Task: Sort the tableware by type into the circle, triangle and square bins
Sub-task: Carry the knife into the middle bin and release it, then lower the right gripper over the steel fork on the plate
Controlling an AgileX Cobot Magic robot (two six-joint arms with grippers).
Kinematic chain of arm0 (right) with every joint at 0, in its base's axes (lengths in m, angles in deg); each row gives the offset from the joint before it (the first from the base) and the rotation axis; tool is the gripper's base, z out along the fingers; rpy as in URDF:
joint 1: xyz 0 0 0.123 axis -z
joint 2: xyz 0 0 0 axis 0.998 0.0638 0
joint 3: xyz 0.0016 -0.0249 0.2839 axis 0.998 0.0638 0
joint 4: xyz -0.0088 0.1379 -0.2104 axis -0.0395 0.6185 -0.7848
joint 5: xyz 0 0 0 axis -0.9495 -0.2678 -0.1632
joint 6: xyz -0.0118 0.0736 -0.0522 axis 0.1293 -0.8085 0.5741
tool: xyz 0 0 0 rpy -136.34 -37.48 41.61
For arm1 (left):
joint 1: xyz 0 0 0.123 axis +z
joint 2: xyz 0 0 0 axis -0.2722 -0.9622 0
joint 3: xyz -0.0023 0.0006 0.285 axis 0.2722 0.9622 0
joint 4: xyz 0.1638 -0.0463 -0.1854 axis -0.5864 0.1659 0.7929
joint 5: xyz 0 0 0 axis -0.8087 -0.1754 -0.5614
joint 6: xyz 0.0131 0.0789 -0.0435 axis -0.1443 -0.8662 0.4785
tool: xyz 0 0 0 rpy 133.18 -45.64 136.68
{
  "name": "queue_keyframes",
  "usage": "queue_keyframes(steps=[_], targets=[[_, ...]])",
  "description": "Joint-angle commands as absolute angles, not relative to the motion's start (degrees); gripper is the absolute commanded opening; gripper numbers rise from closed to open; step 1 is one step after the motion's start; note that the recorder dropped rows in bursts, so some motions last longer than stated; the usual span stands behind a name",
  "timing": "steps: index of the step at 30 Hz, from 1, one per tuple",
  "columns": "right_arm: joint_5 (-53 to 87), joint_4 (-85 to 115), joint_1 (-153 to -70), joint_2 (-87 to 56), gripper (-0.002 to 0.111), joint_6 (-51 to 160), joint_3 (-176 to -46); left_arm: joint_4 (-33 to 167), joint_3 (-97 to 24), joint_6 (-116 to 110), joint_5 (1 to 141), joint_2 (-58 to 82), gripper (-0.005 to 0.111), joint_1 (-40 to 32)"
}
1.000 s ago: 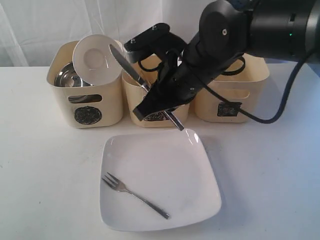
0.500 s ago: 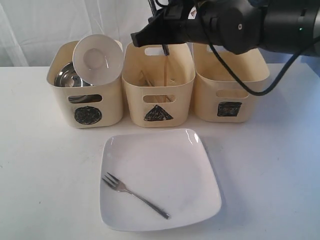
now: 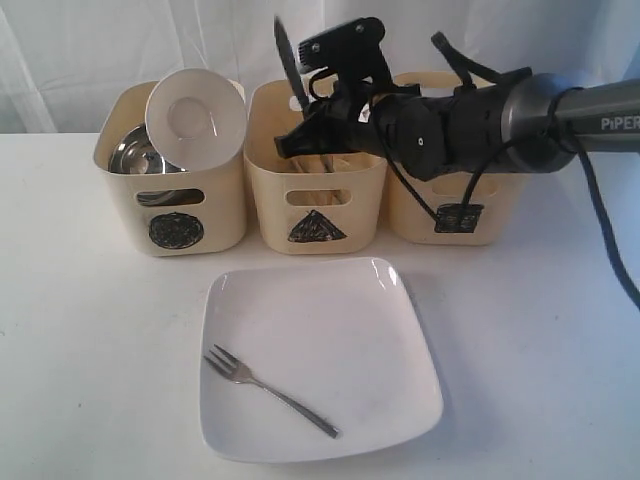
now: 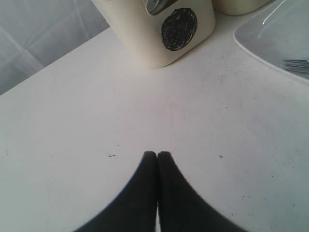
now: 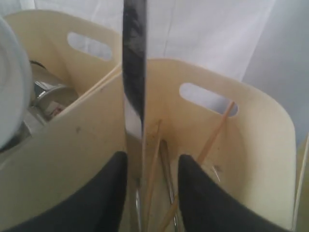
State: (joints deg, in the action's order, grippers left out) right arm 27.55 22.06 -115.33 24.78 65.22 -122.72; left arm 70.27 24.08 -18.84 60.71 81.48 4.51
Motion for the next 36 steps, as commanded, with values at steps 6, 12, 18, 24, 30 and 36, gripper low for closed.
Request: queue_keyframes(steps=[6, 12, 18, 24, 30, 36], targets=[[22.2, 23.2, -114.4, 22.1, 0.058, 64.9, -123.3, 70.4, 24.3, -18.7, 60.8, 81.7, 0.000, 4.3], [0.8, 23.2, -114.4, 14.6, 0.058, 65.2, -123.3, 70.4, 24.3, -18.7, 60.8, 81.7, 0.000, 4.3], [-21.9, 25.6, -115.2, 10.7, 0.049, 71.0, -123.3, 70.4, 24.3, -18.7, 60.8, 81.7, 0.000, 4.3], [-35.1, 46.0, -118.6, 15.7, 0.048, 94.6, -123.3, 70.4, 24.3, -18.7, 60.8, 81.7, 0.000, 4.3], [-35.5, 46.3, -122.3, 23.9, 0.048, 96.6, -123.3, 70.4, 24.3, -18.7, 60.8, 81.7, 0.000, 4.3], [-36.7, 46.3, -124.5, 28.3, 0.048, 97.2, -123.3, 70.4, 24.3, -18.7, 60.8, 81.7, 0.000, 4.3]])
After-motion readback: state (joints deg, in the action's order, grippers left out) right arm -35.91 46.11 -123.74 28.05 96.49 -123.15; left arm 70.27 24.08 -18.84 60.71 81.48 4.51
